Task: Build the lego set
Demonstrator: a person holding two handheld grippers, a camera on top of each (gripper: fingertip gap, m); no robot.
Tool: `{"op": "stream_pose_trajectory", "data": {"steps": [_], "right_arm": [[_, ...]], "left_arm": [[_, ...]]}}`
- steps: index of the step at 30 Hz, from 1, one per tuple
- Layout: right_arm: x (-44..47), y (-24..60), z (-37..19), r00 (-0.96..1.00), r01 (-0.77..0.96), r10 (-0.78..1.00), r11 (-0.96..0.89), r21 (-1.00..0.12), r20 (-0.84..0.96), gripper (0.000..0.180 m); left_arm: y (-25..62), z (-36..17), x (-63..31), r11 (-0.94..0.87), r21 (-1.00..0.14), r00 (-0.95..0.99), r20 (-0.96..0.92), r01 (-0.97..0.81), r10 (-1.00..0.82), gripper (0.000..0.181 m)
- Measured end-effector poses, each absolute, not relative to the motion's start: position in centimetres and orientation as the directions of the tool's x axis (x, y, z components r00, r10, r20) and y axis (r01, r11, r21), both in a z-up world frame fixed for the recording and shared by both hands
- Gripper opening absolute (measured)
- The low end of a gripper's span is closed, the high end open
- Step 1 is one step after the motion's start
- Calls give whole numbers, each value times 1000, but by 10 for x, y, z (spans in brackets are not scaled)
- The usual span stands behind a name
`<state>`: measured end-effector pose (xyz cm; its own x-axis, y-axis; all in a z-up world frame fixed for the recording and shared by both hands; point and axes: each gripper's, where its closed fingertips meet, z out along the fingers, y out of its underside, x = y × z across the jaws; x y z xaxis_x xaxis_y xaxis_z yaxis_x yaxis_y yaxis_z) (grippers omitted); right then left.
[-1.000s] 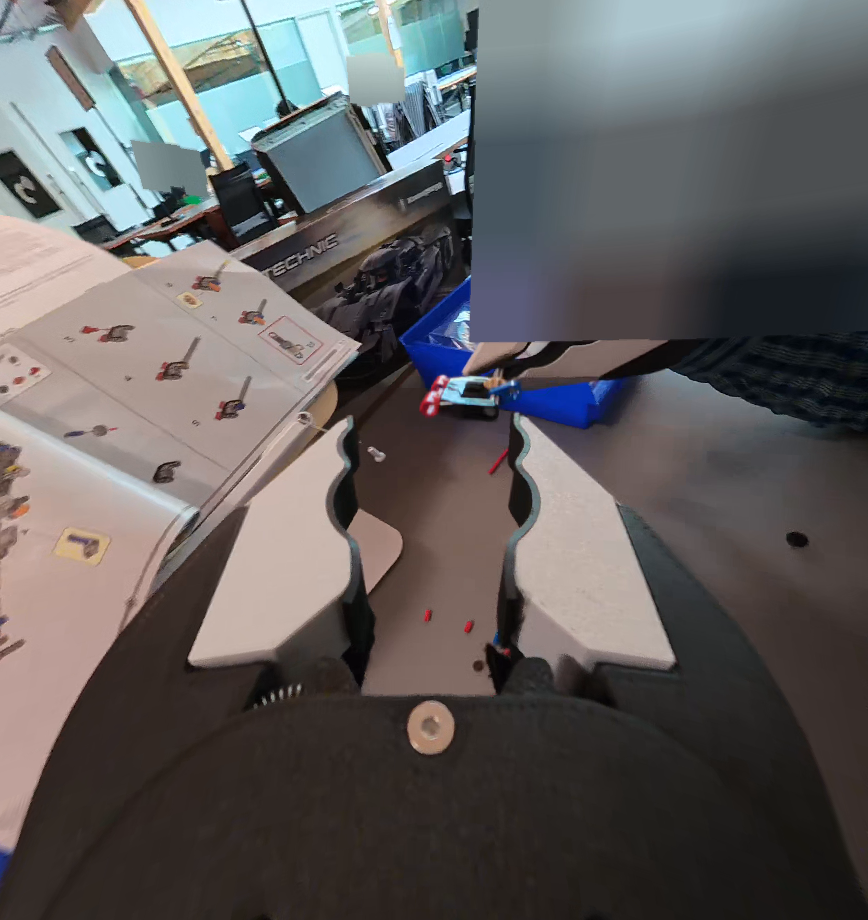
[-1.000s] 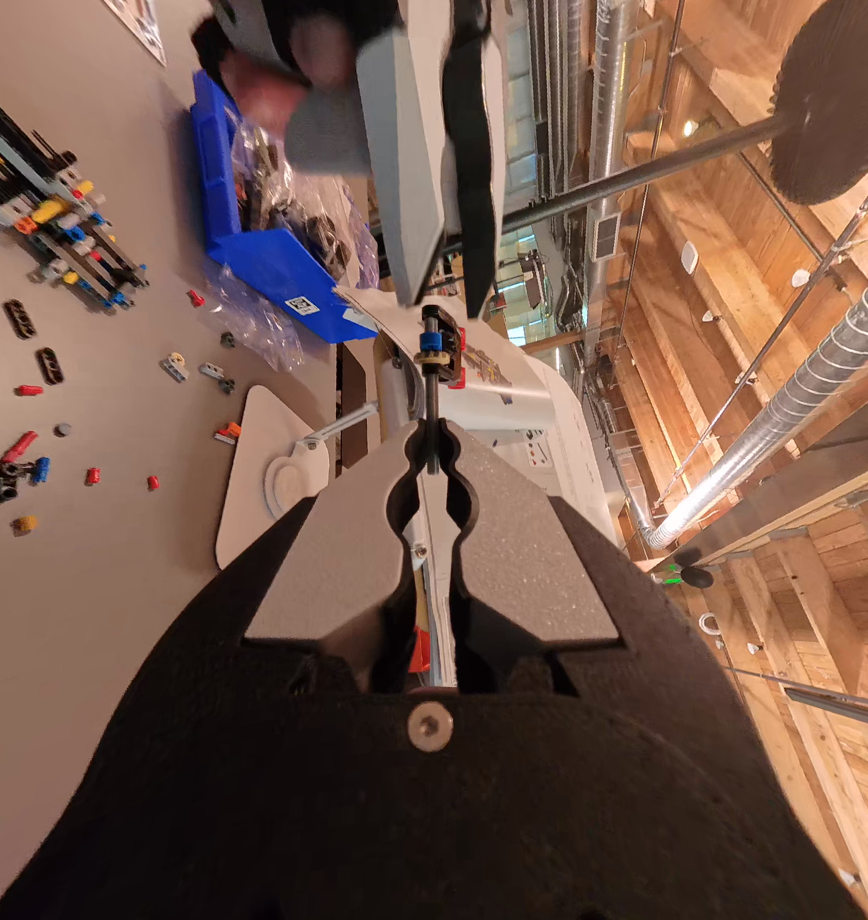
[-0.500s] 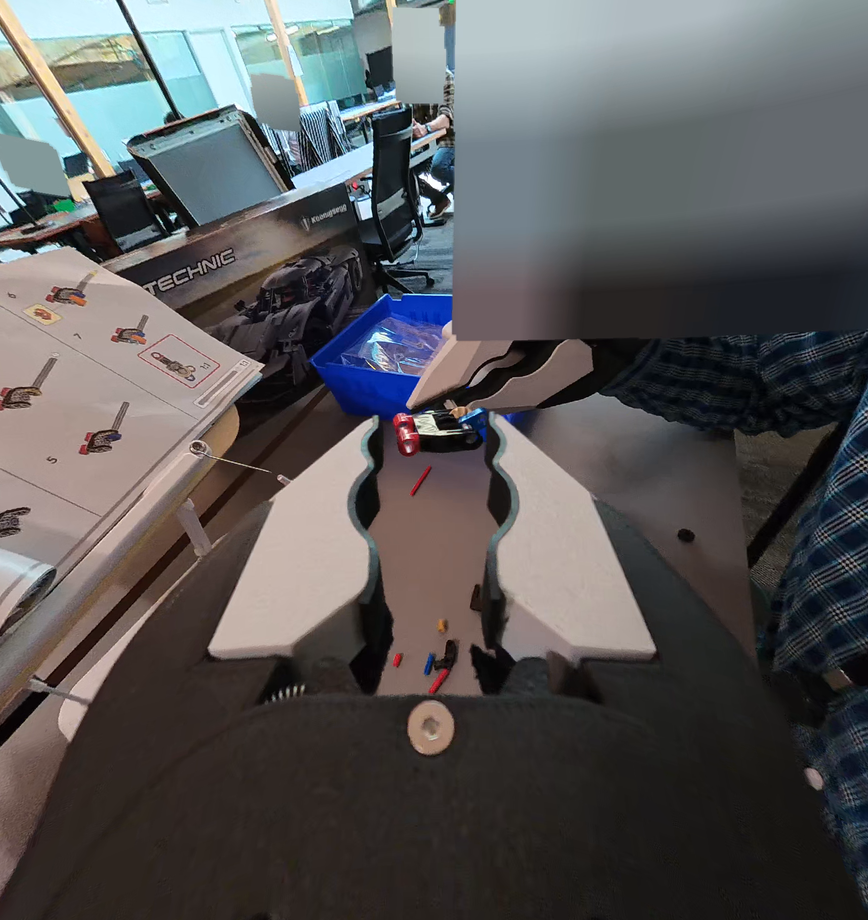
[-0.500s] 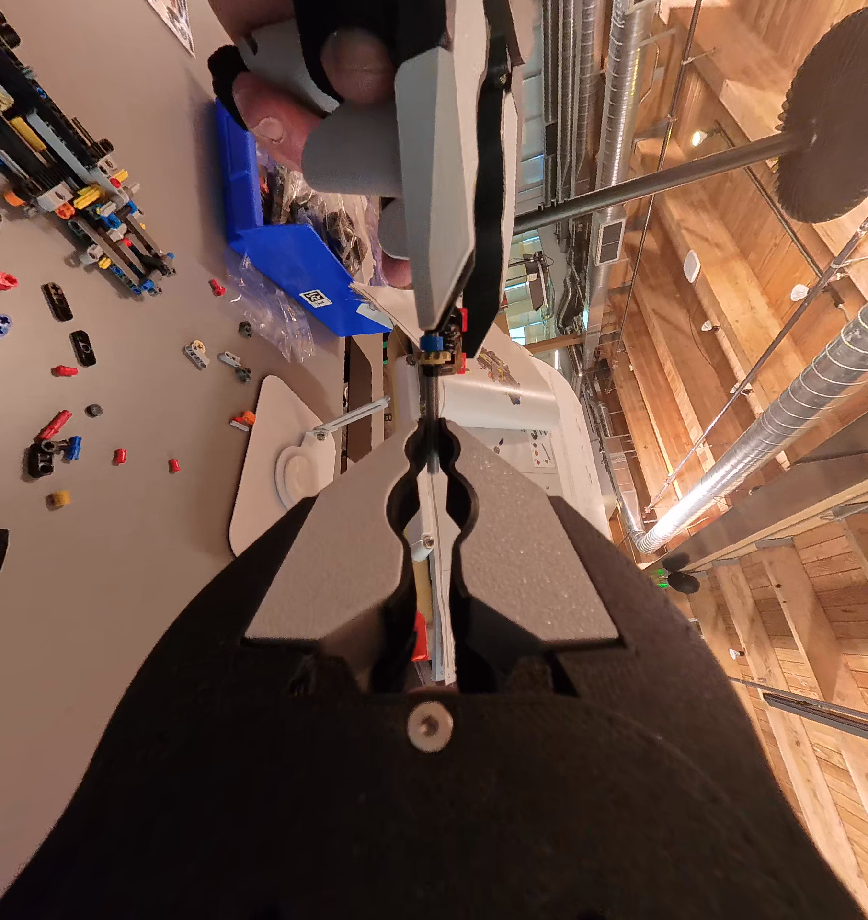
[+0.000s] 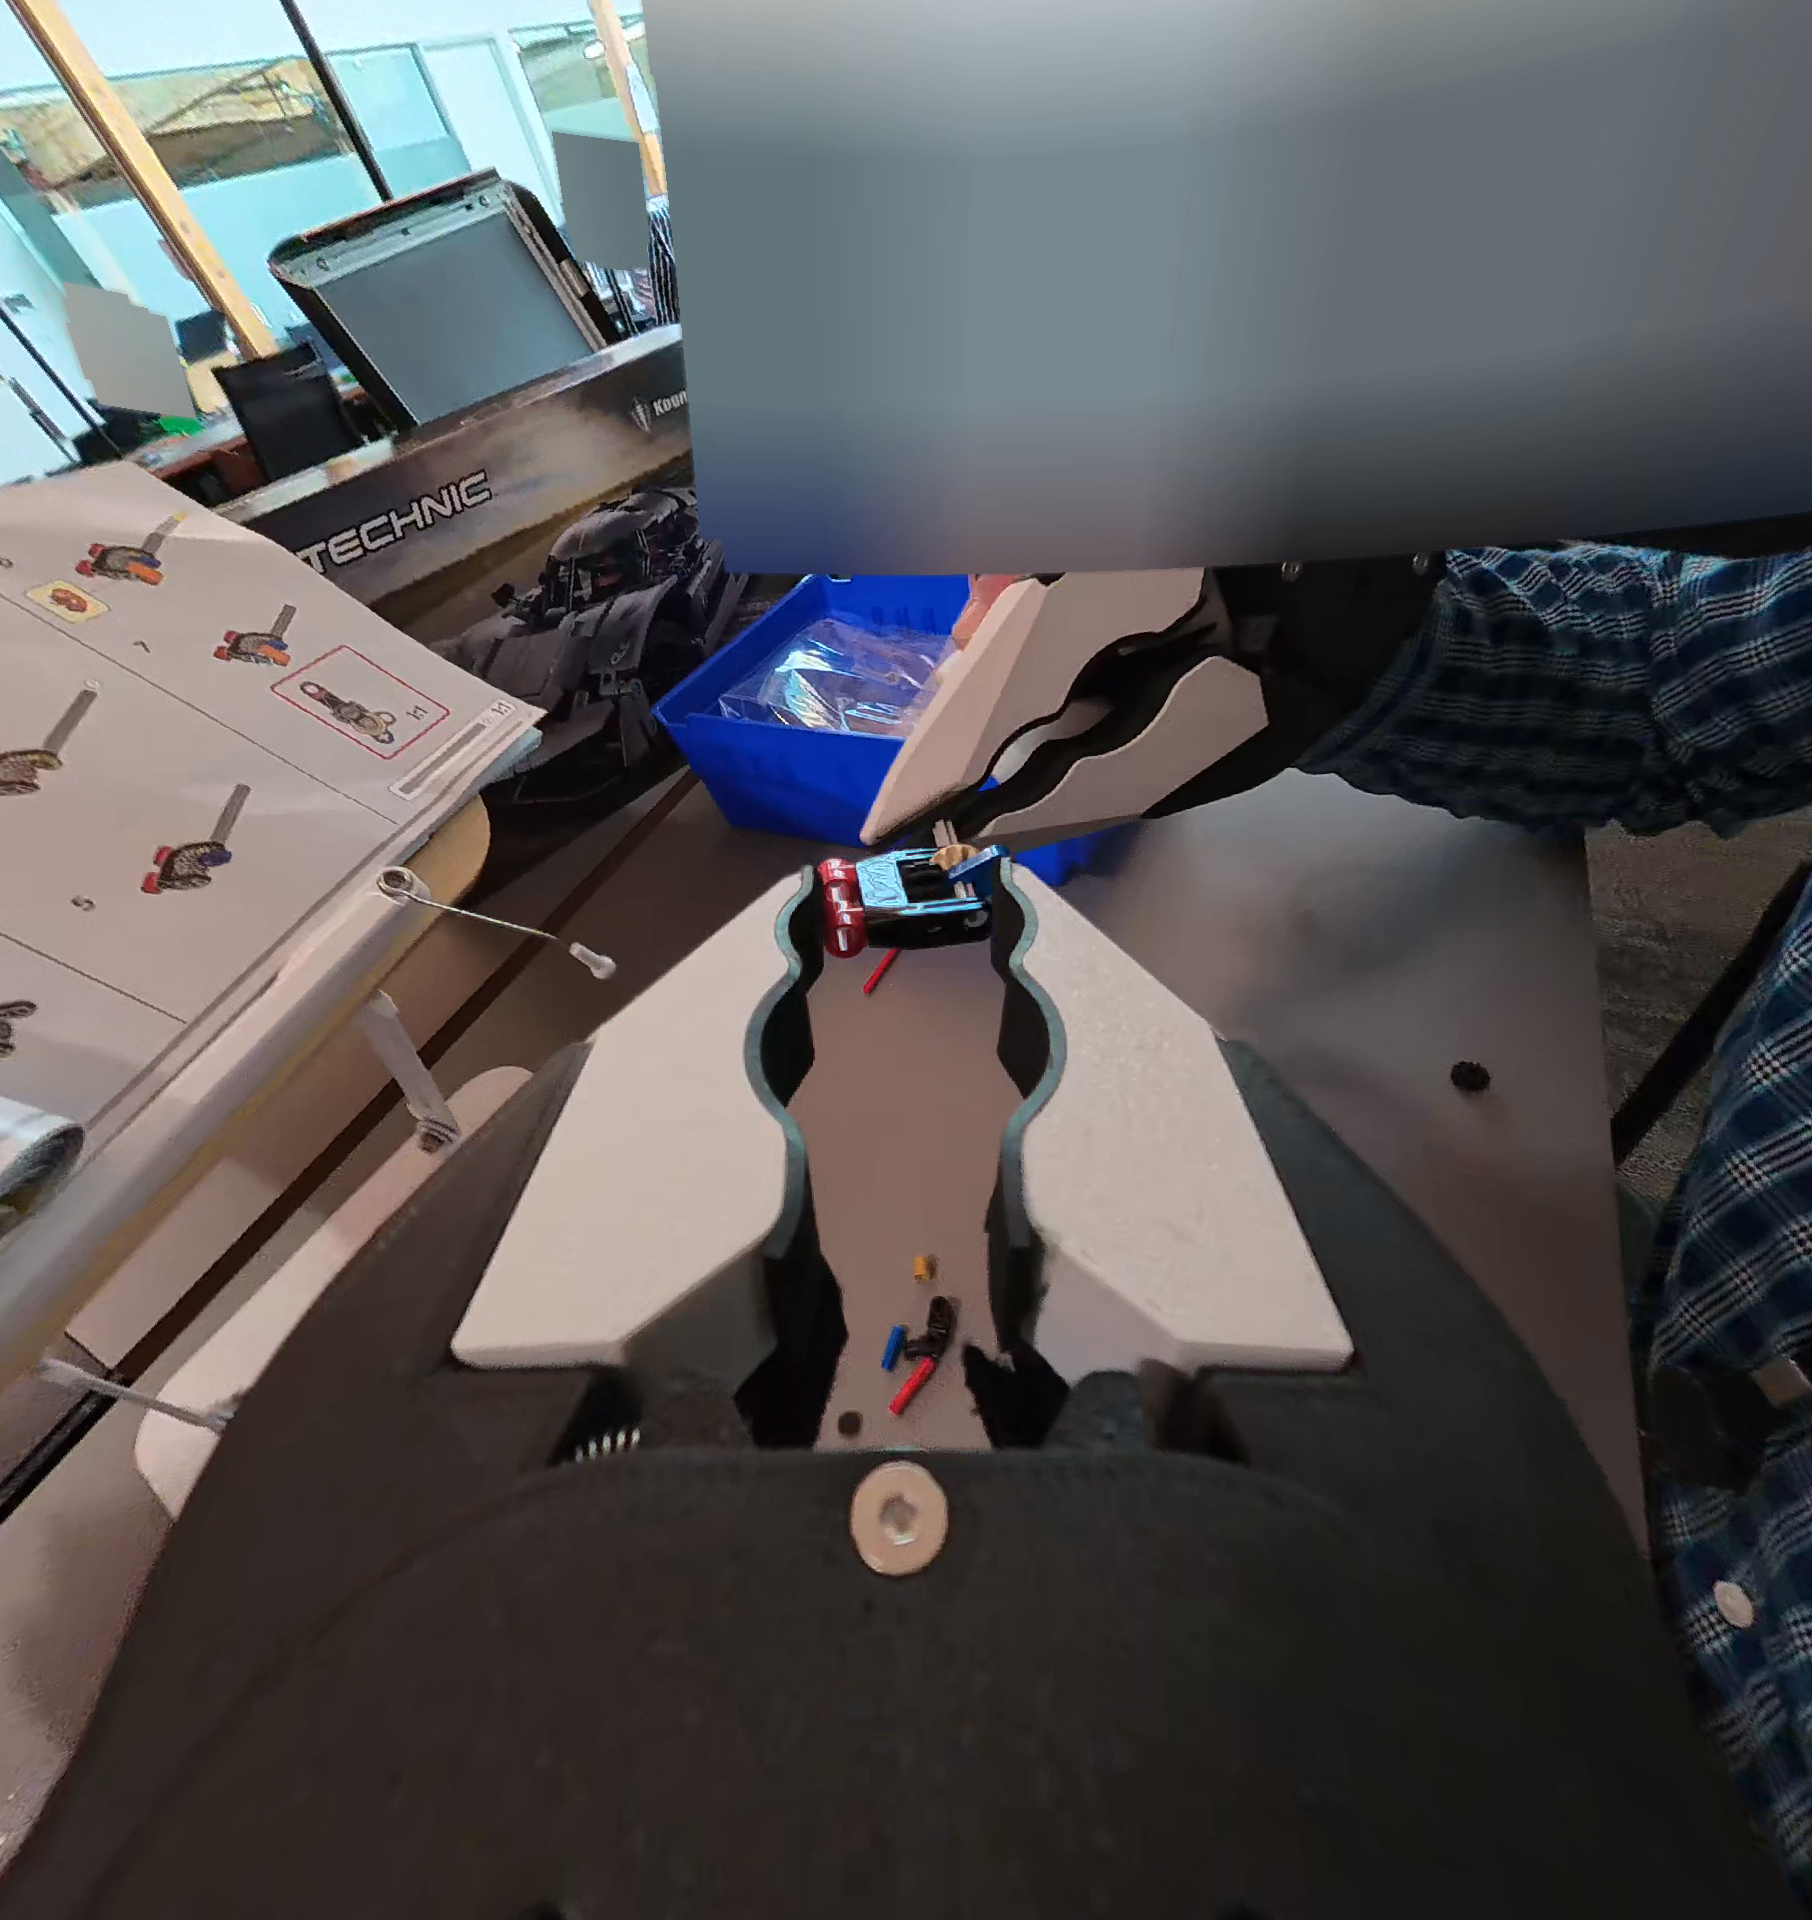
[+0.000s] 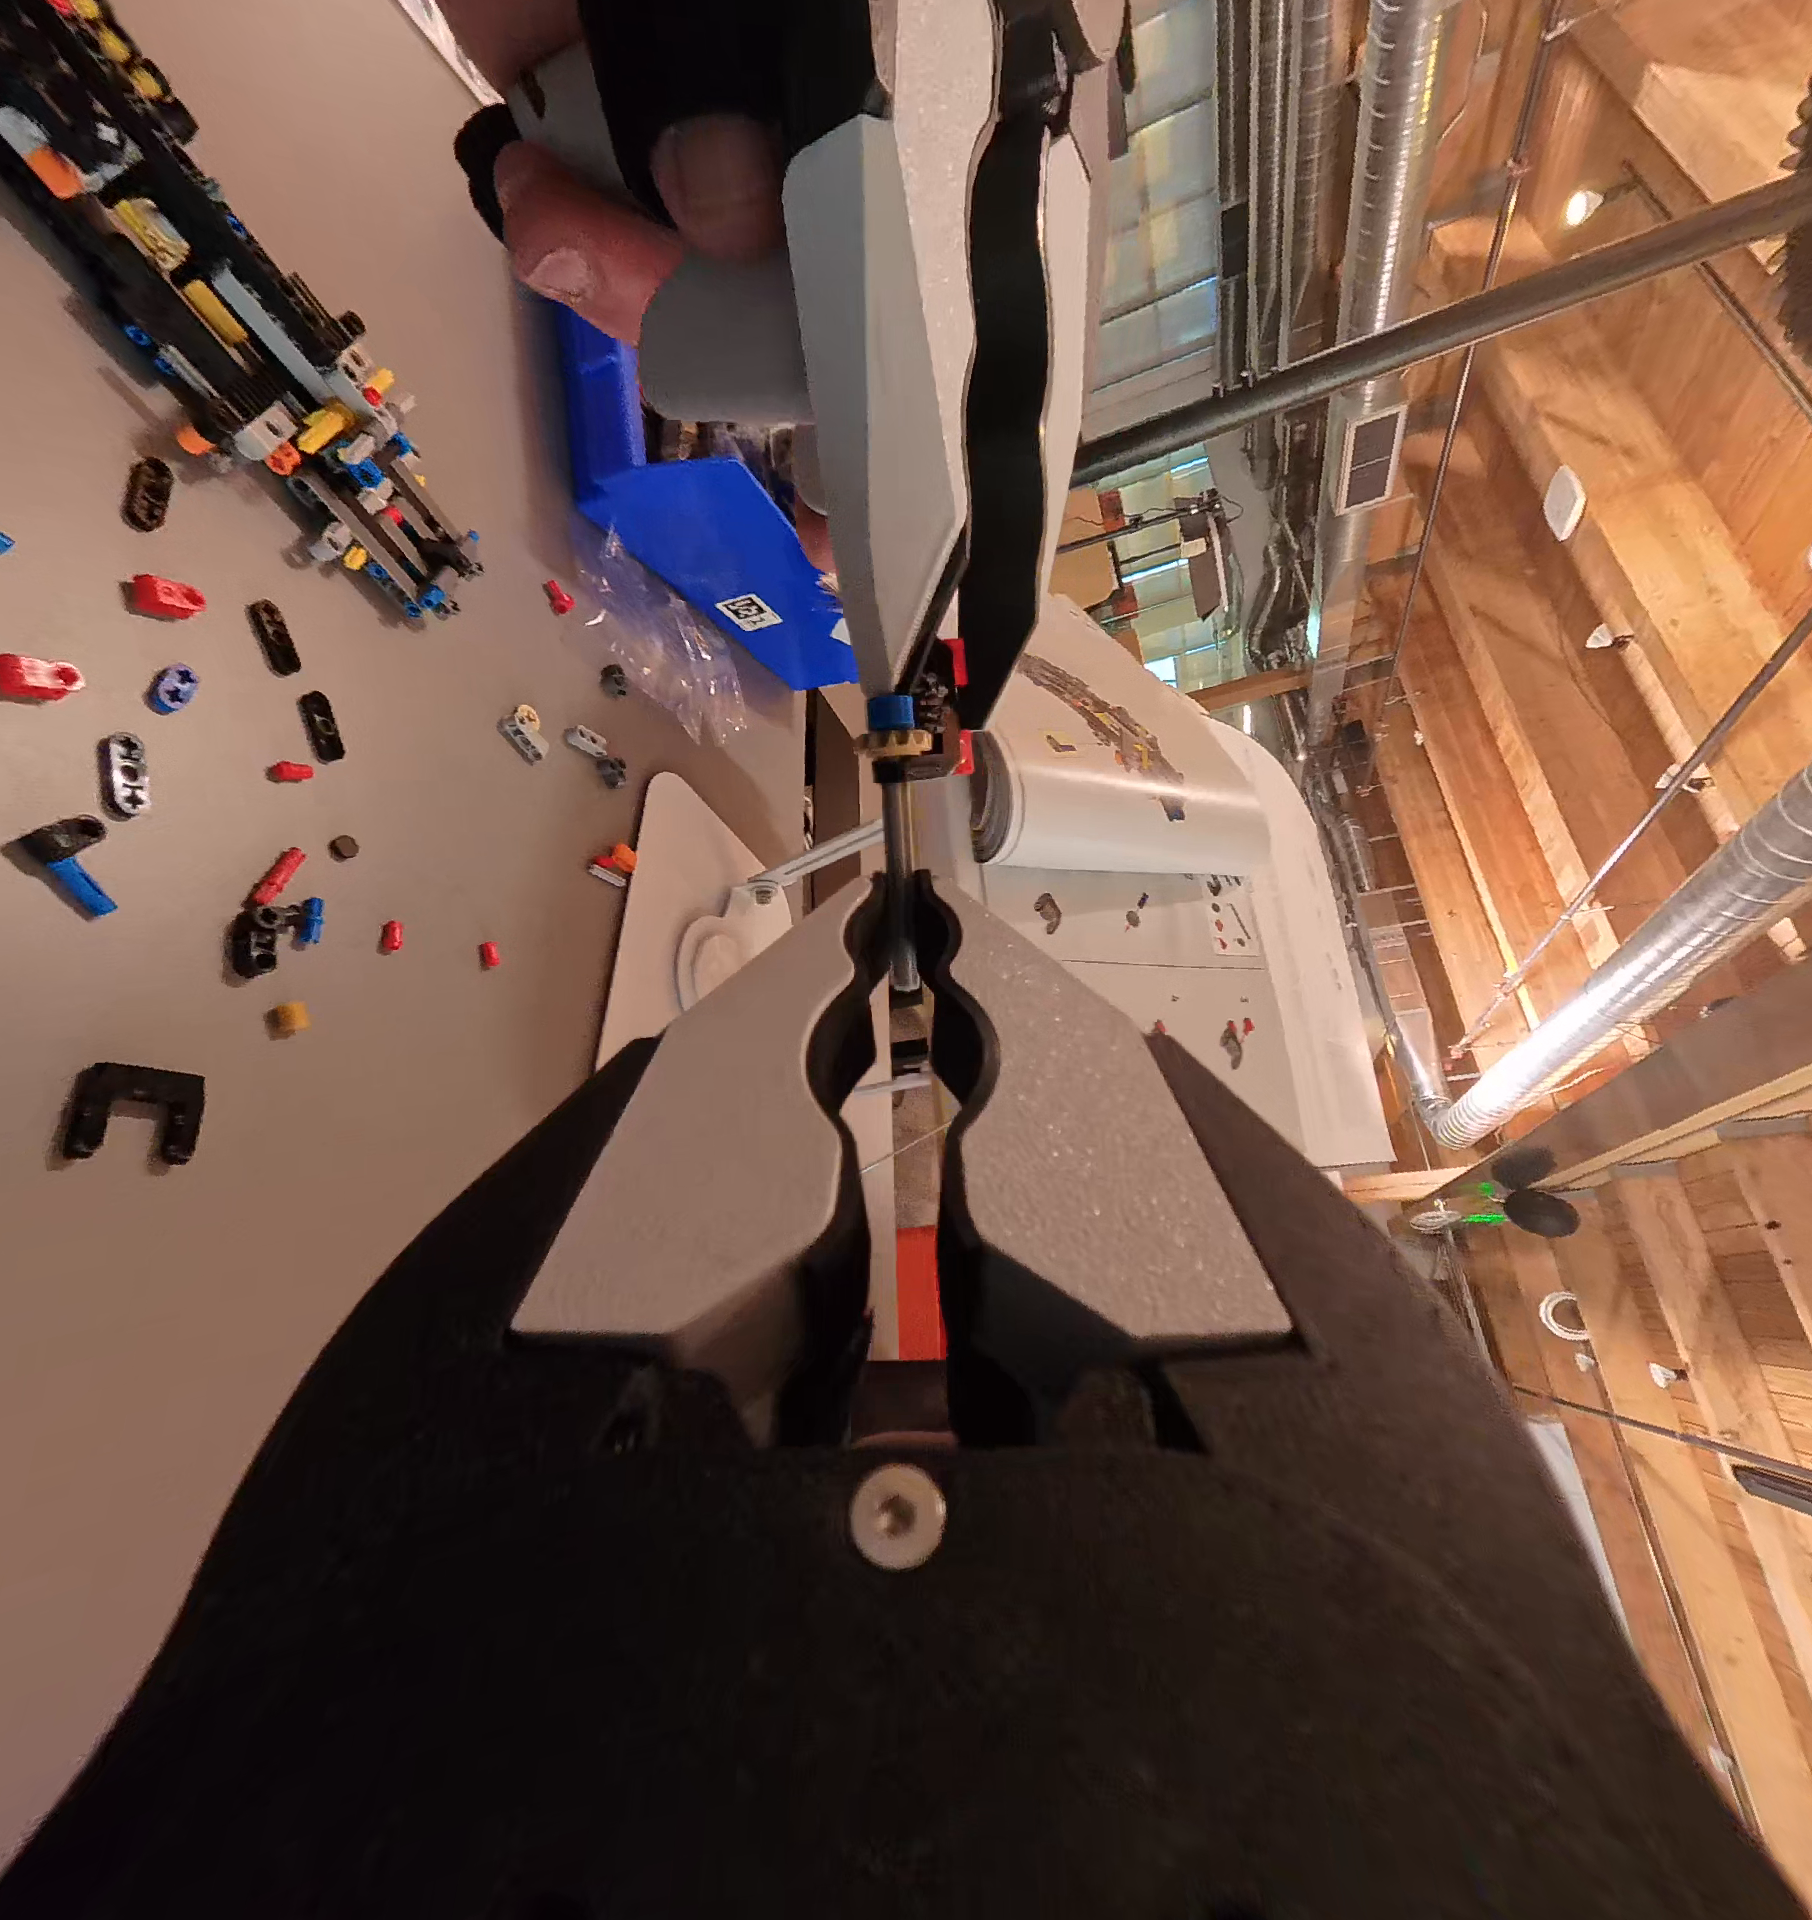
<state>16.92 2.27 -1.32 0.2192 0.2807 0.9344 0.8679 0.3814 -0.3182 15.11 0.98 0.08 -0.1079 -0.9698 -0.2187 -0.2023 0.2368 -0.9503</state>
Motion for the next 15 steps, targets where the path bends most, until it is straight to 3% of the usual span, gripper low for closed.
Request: {"op": "stream_pose_trajectory", "data": {"steps": [7,9,11,14,15], "right_arm": [[160,13,-25,220,834,333,423,-353,917,0],[162,13,-28,207,839,334,423,-342,920,0],[156,7,-28,248,794,398,439,-421,883,0],[159,15,-41,209,844,387,392,-365,898,0],[159,14,-44,224,829,418,393,-398,880,0]], "left_arm": [[2,-11,143,212,-954,-143,-184,-211,-972,26],[6,-2,138,201,-966,-128,-181,-165,-975,0],[12,-3,136,234,-954,-105,-217,-185,-970,0],[9,-14,141,207,-950,-122,-183,-232,-975,7],[8,-16,141,192,-953,-127,-165,-236,-978,11]]}}
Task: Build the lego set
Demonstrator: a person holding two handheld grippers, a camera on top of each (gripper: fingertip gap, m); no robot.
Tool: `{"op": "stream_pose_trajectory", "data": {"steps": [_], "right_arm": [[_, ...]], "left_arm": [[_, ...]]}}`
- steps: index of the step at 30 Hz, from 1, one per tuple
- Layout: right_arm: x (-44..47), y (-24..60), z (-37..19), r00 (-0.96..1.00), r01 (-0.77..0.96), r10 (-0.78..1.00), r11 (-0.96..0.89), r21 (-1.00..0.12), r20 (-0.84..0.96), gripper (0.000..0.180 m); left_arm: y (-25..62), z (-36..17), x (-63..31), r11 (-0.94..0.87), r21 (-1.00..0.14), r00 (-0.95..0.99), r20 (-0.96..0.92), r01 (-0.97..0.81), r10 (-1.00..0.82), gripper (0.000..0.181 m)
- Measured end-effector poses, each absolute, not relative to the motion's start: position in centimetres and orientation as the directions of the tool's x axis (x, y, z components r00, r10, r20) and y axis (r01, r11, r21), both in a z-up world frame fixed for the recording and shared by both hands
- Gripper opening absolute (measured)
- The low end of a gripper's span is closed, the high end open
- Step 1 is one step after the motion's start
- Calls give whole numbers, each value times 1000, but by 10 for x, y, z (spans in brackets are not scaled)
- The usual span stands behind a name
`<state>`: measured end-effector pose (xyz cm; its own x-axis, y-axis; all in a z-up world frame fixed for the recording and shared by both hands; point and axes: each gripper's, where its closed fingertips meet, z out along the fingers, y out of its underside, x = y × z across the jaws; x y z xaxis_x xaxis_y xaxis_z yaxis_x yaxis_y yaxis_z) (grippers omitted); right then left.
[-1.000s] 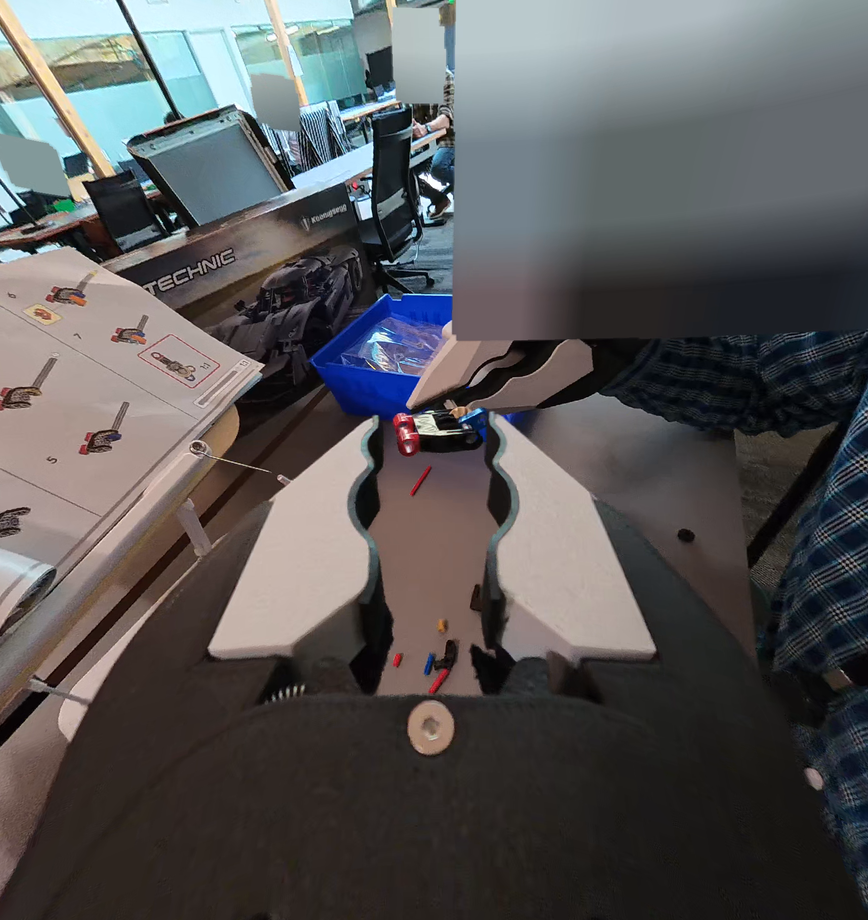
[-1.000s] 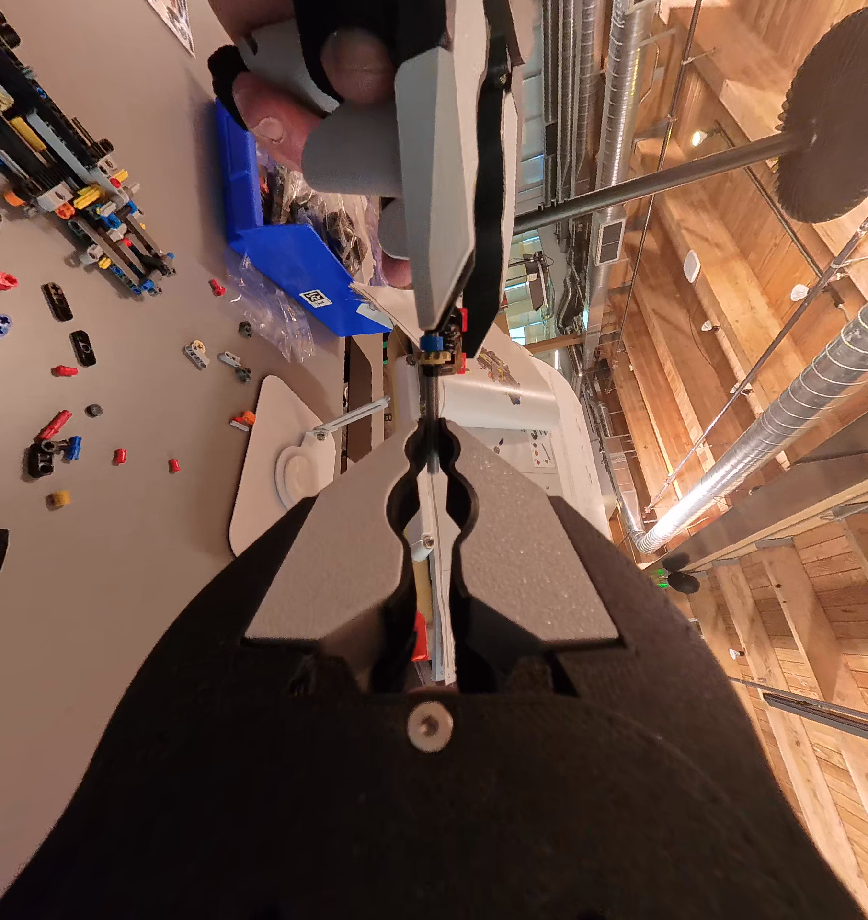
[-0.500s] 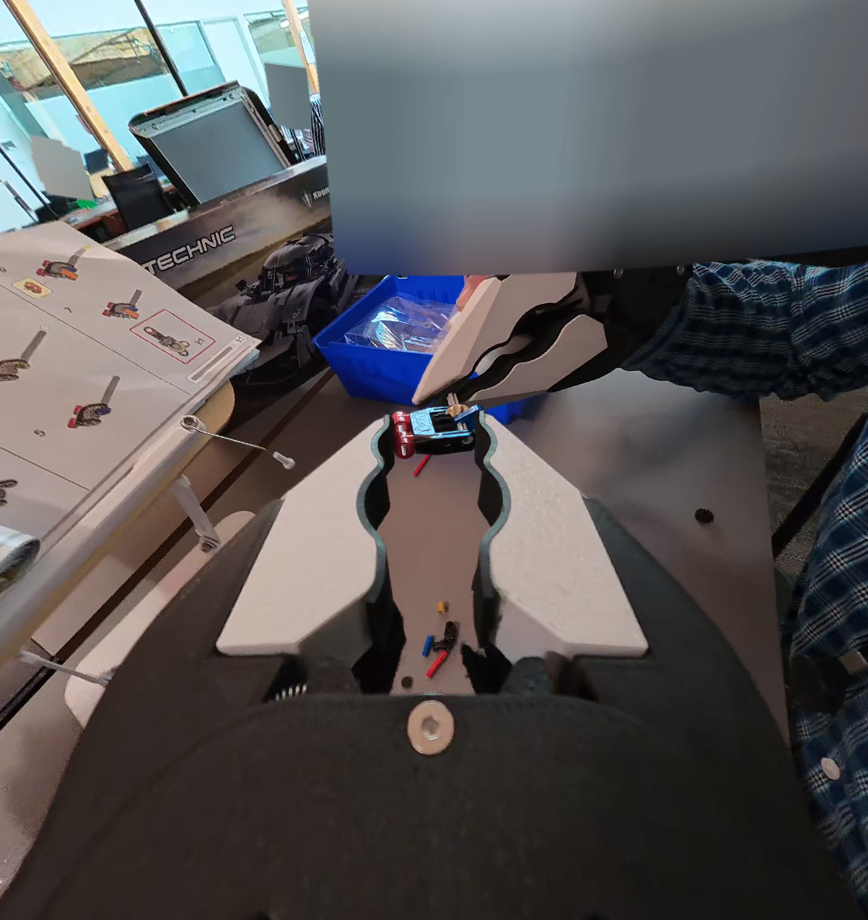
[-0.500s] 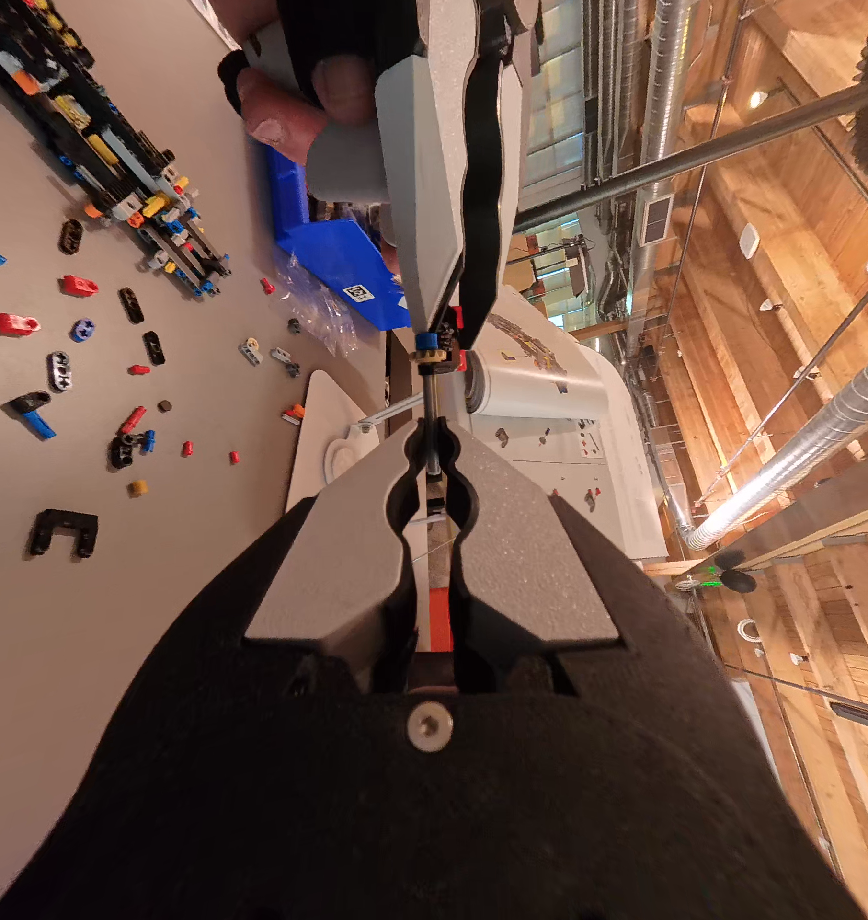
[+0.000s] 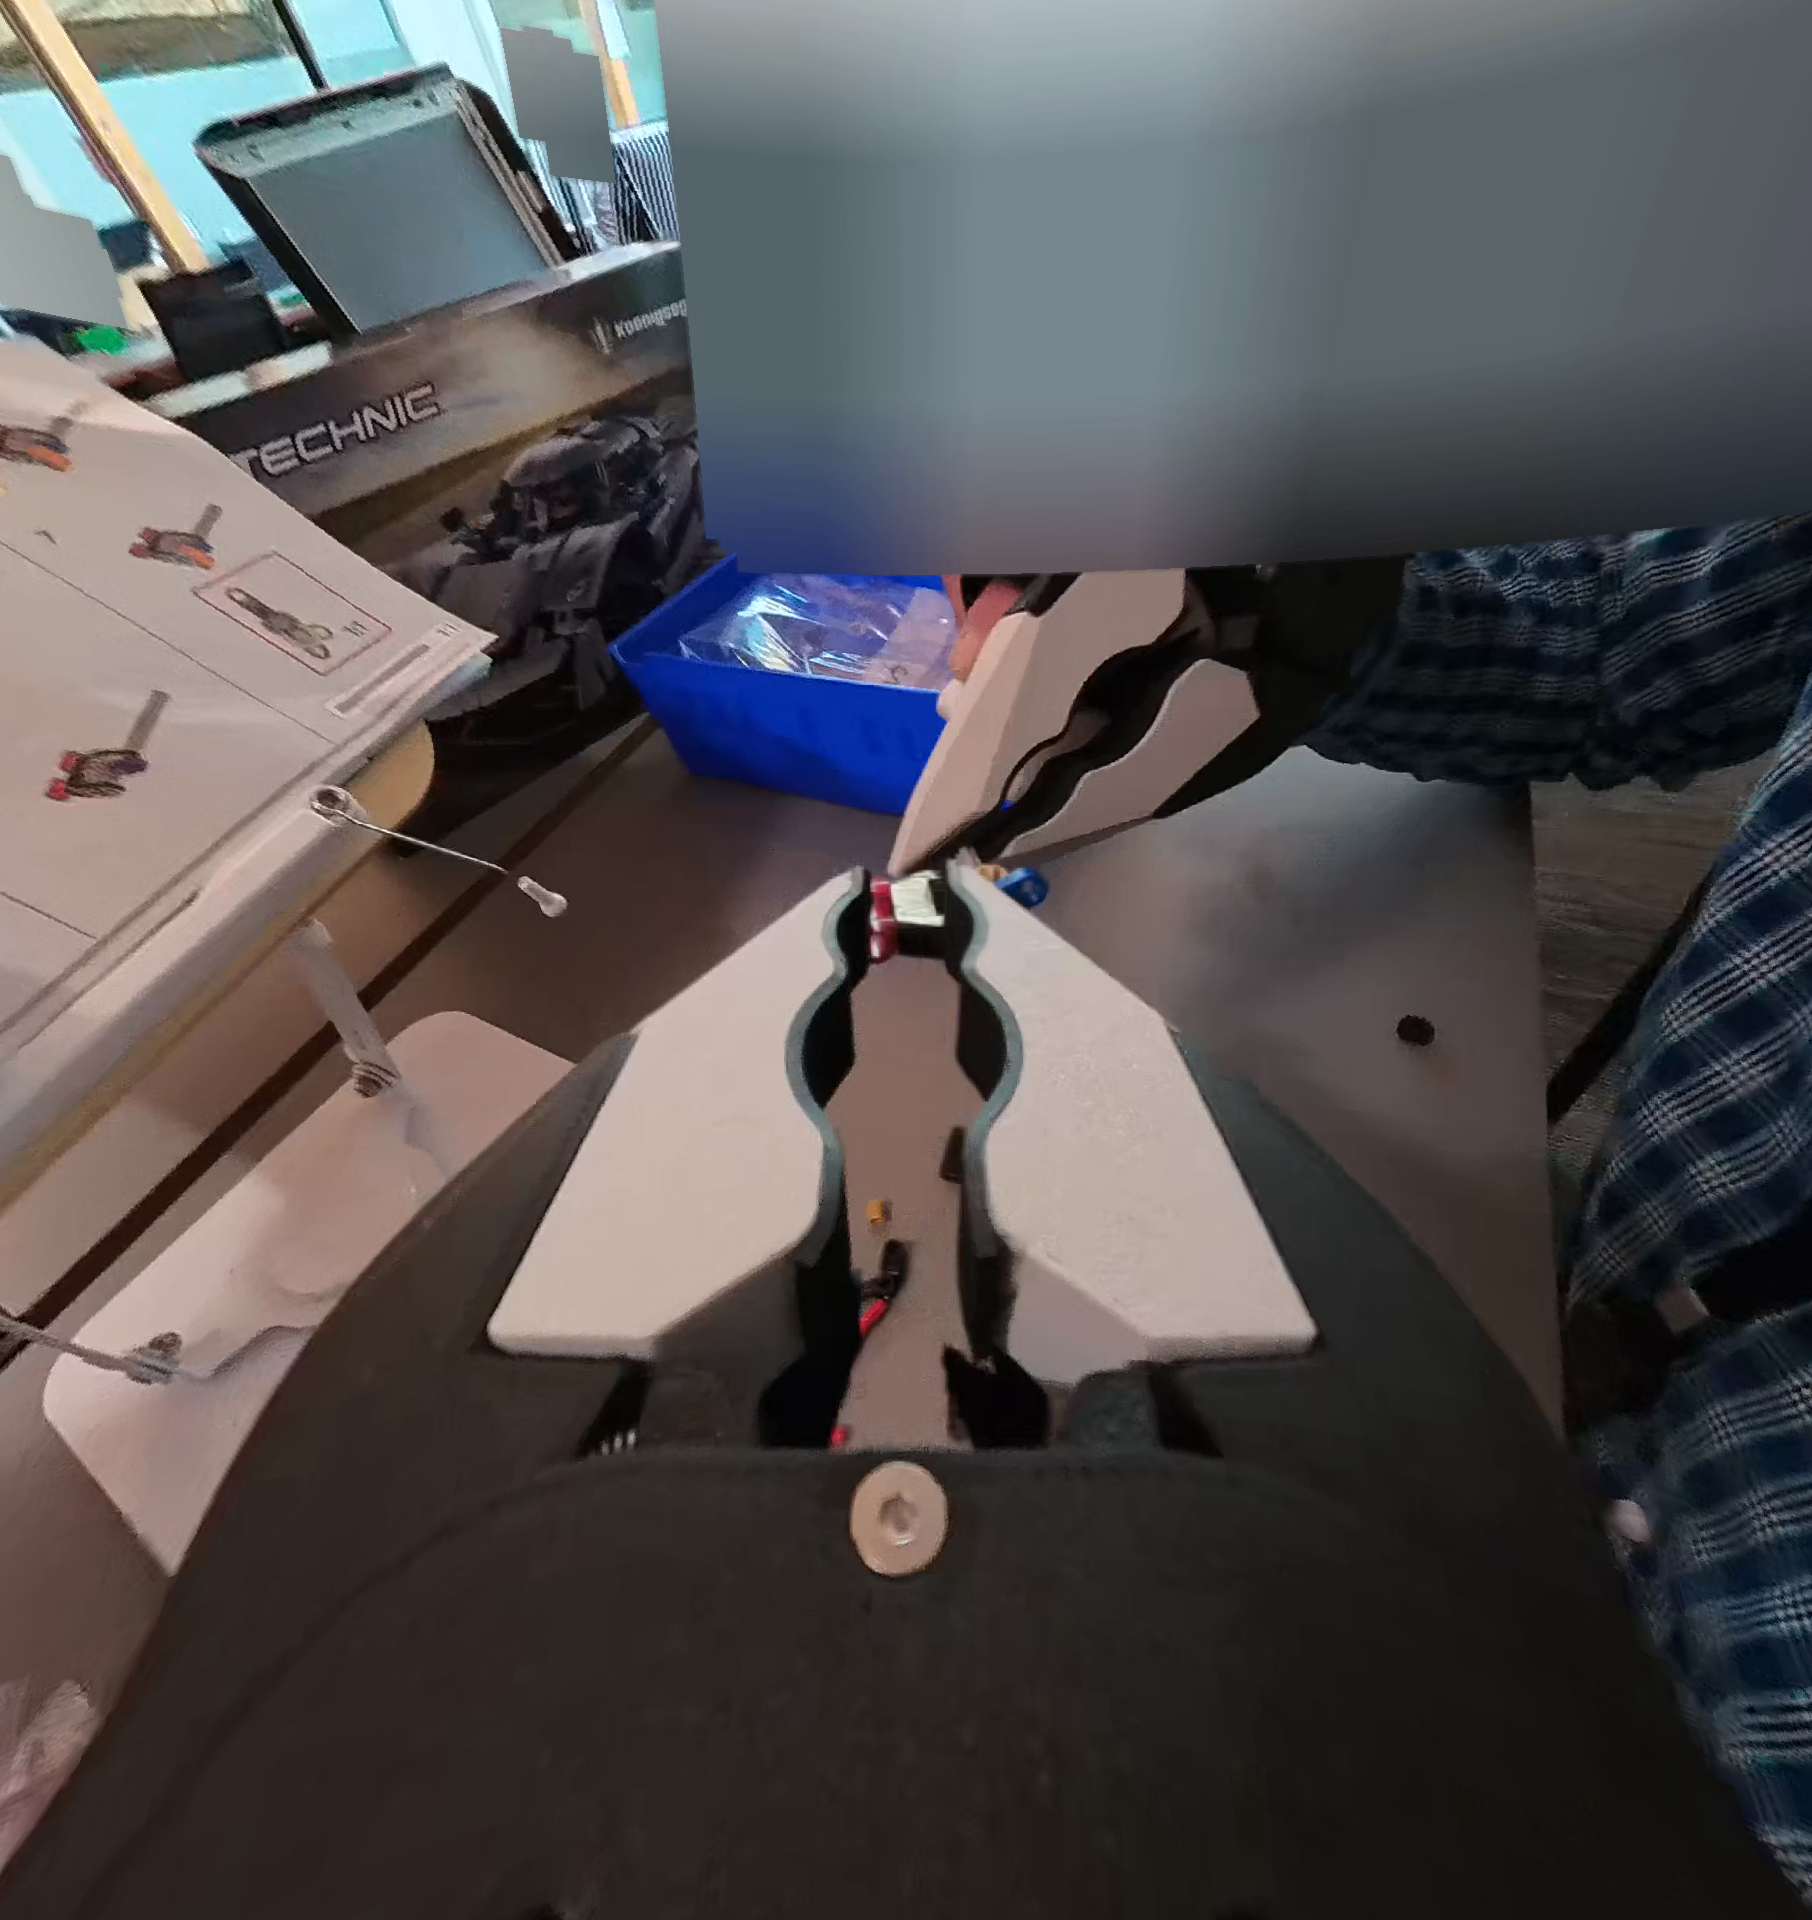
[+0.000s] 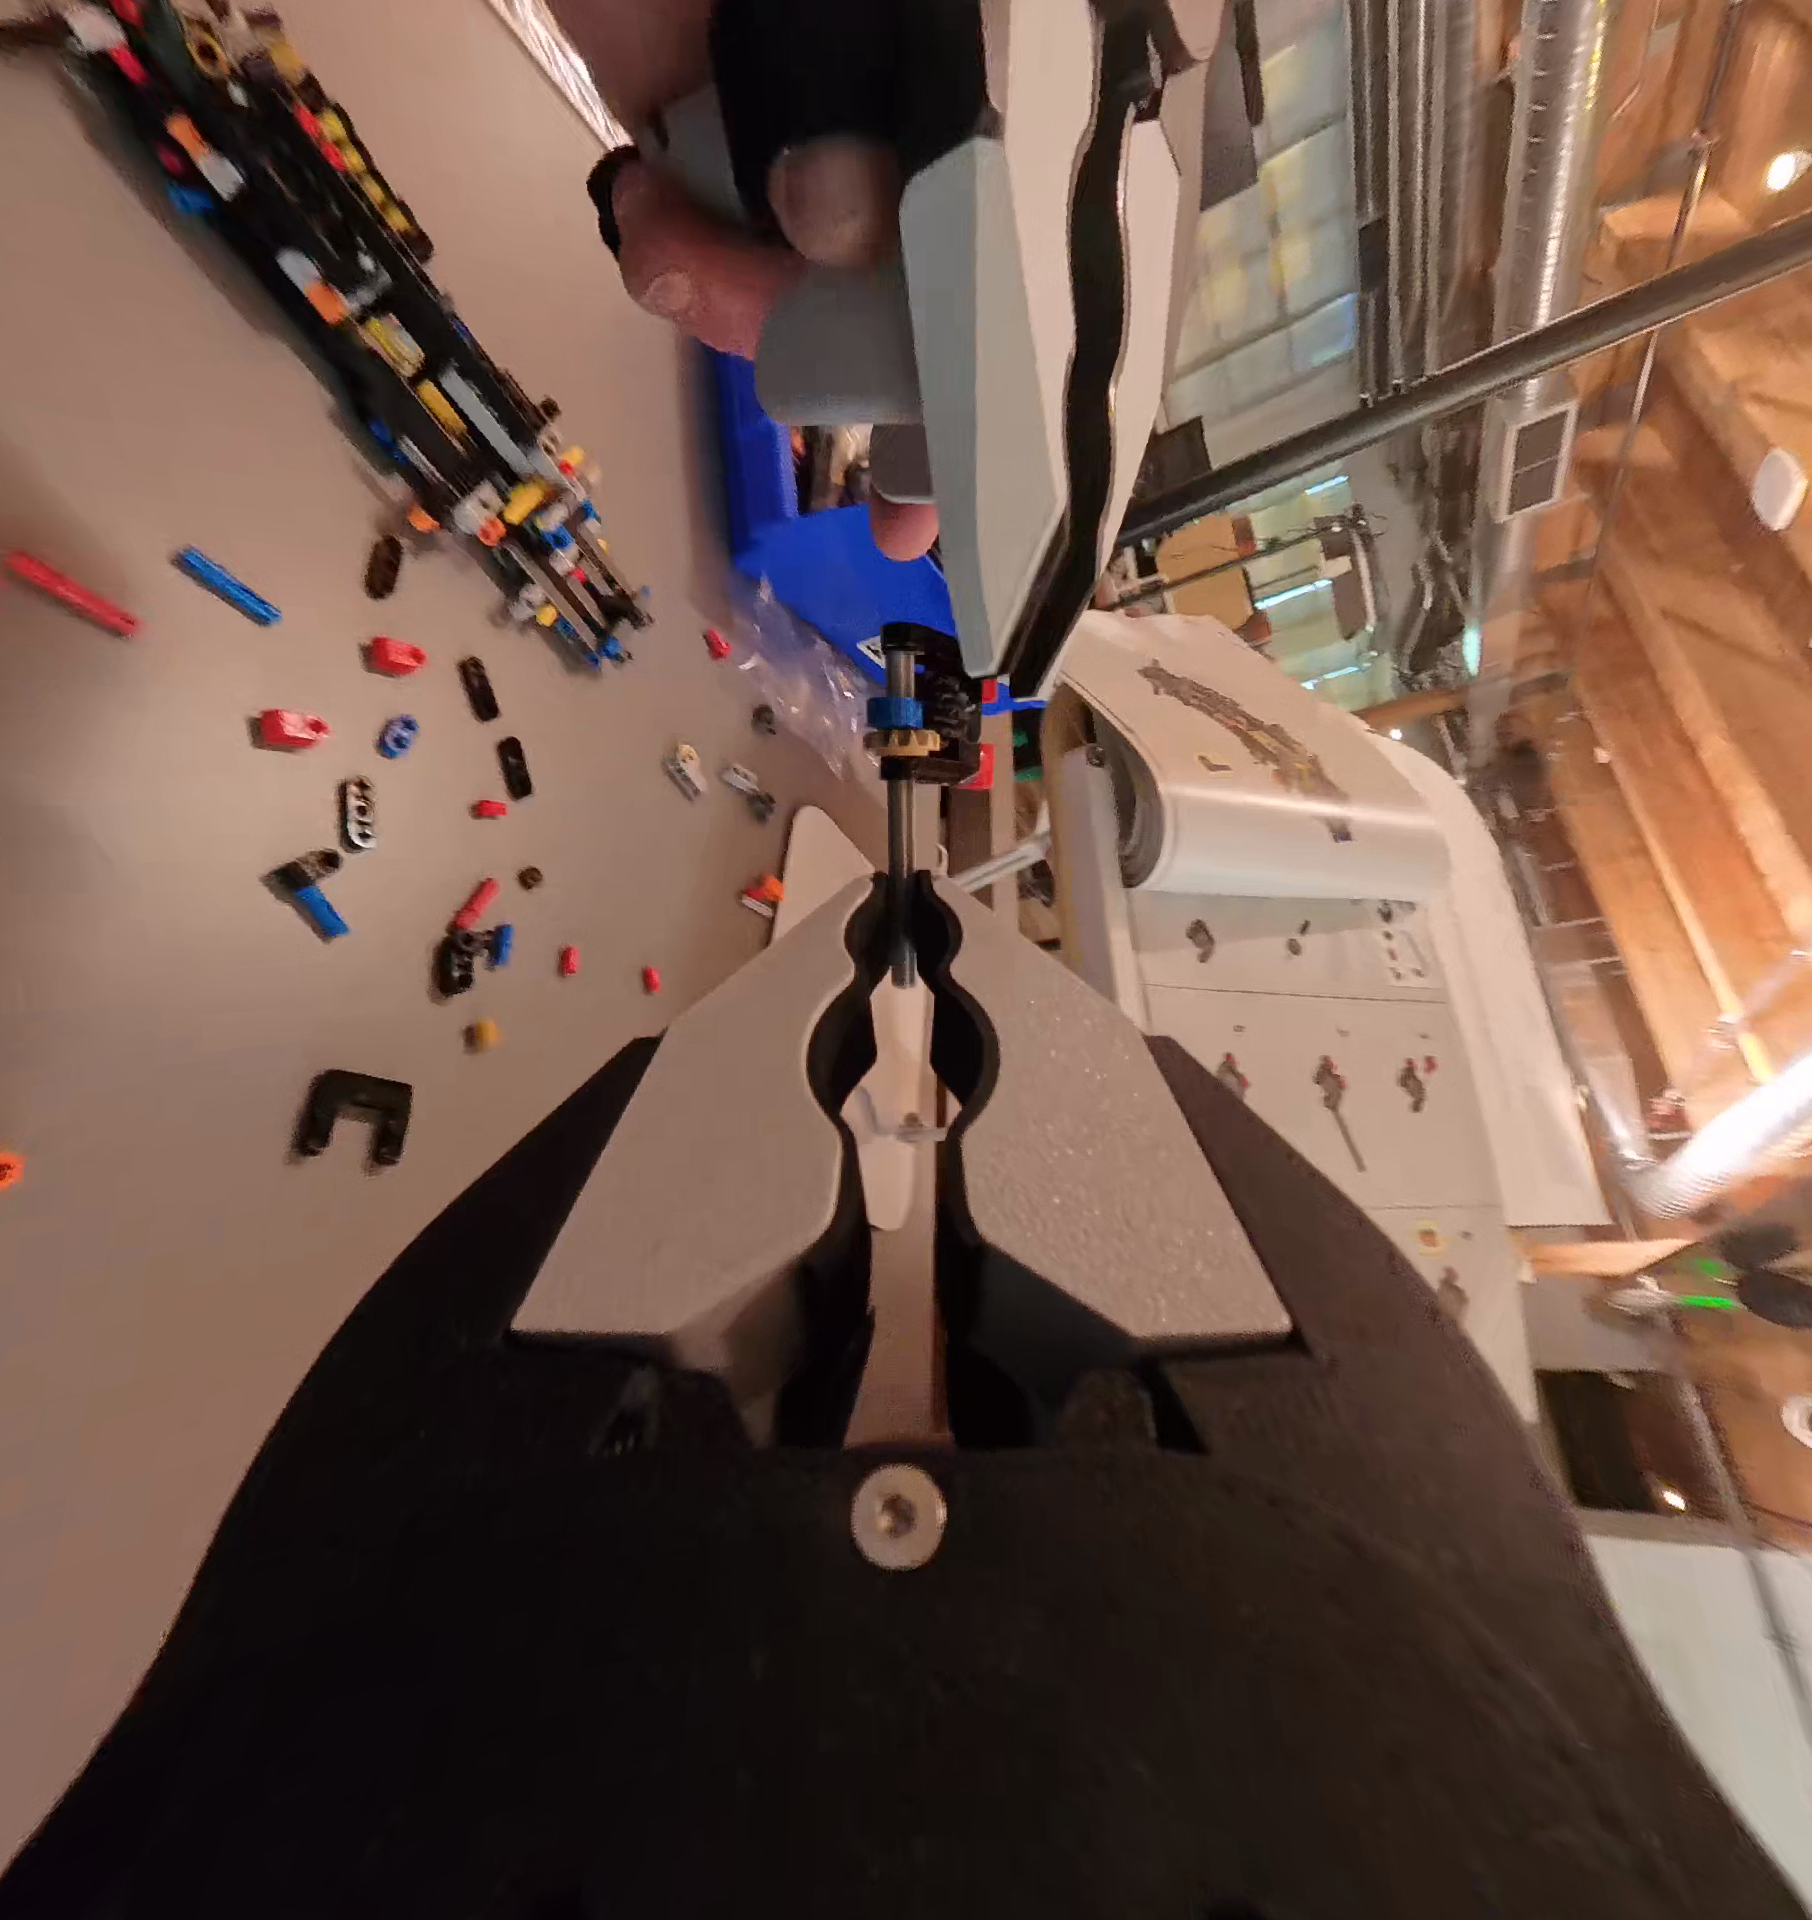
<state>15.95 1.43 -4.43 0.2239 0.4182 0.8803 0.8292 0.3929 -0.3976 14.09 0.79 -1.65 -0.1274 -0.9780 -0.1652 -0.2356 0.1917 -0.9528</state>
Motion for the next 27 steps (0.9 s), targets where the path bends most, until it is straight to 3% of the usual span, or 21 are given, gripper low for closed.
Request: {"op": "stream_pose_trajectory", "data": {"steps": [3,5,10,27], "right_arm": [[165,16,-46,237,841,402,371,-394,884,0],[164,15,-48,236,838,413,373,-399,880,0],[162,14,-55,206,853,410,370,-369,888,0],[161,-5,-75,256,802,517,358,-478,817,0]], "left_arm": [[9,-28,139,162,-946,-122,-133,-279,-984,43],[7,-38,142,158,-938,-132,-122,-310,-984,53],[1,-45,150,169,-934,-154,-126,-315,-980,38],[-12,-67,148,191,-927,-189,-135,-323,-973,33]]}}
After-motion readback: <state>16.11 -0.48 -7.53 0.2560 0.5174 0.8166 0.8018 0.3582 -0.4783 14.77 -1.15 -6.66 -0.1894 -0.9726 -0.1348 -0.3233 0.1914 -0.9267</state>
